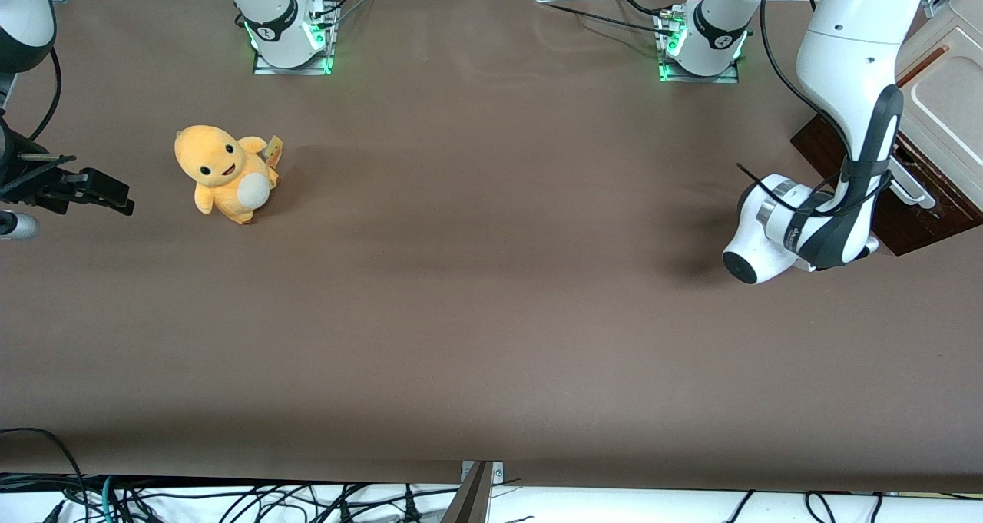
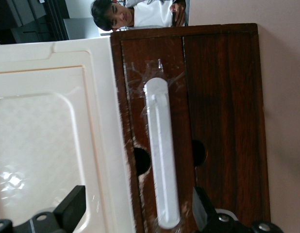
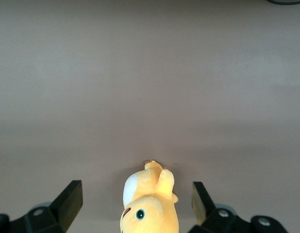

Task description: Open lower drawer with left arm only

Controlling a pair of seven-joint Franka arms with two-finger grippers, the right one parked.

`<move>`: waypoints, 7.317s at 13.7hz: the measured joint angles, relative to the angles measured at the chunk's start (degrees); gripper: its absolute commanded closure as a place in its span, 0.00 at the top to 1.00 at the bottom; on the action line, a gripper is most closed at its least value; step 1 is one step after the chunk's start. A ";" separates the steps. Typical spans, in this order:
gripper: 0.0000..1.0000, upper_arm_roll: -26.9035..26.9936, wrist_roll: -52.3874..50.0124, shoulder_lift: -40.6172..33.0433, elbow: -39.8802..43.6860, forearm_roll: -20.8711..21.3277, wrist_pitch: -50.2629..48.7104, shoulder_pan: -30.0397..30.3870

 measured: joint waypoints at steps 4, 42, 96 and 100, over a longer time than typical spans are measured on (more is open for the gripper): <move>0.87 0.14 -2.68 0.01 -4.18 2.91 2.22 3.16; 0.00 -0.63 -4.12 0.21 -5.26 2.64 4.33 0.65; 1.00 -1.80 45.50 -23.09 25.38 -54.69 13.51 -0.74; 1.00 -1.36 46.89 -30.66 14.75 -54.71 19.86 -0.55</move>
